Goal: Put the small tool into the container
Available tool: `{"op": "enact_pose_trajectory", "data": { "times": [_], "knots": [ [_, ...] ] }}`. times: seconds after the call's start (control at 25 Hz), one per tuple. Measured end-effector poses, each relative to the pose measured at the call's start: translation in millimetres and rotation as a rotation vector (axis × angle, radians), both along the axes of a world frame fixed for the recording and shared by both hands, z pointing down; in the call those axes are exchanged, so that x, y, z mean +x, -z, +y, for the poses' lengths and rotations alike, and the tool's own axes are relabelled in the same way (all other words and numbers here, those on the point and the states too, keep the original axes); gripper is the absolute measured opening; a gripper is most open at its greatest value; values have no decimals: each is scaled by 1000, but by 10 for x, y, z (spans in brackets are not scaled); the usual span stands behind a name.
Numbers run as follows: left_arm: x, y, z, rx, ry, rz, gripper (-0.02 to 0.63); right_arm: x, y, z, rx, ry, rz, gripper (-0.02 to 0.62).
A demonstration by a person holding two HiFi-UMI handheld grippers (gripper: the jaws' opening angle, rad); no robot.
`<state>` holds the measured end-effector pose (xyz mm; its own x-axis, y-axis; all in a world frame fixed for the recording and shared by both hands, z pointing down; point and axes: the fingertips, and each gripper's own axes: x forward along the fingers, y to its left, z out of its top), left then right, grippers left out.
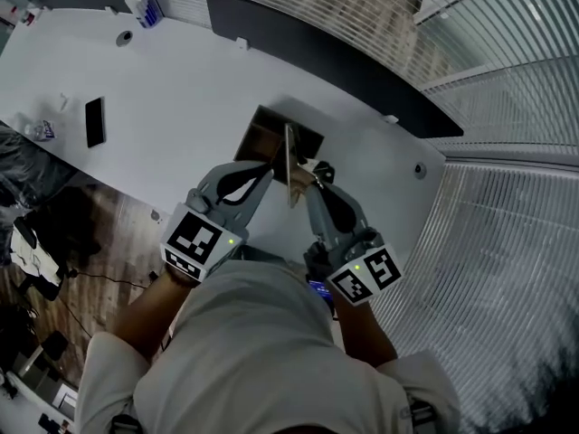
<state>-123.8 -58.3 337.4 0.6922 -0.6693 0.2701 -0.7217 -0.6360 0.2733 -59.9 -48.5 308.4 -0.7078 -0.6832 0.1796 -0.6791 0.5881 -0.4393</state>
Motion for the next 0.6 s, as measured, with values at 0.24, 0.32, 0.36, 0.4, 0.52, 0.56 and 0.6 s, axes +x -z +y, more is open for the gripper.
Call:
{"op": "enact_pose_trajectory", "data": {
  "times": [0.24, 0.32, 0.36, 0.4, 0.52, 0.56, 0.6],
  "knots": [
    [-127, -171, -73, -27, 14, -11, 3, -184, -77, -83, 70, 67, 85, 6],
    [-139, -210, -117, -29, 13, -14, 2, -218, -99, -114, 96, 85, 118, 6],
    [-142, -227, -139, -31, 12, -15, 3, -235, -111, -130, 107, 93, 134, 6],
    [-145, -244, -162, -32, 10, -15, 3, -252, -128, -146, 116, 100, 147, 6],
    [-141, -320, -222, -42, 2, -20, 3, -305, -192, -184, 143, 125, 195, 6],
    [-136, -355, -239, -49, -1, -21, 3, -334, -200, -196, 159, 135, 216, 6],
    [-132, -390, -260, -55, -3, -23, 3, -368, -204, -209, 178, 146, 240, 6]
  ]
}}
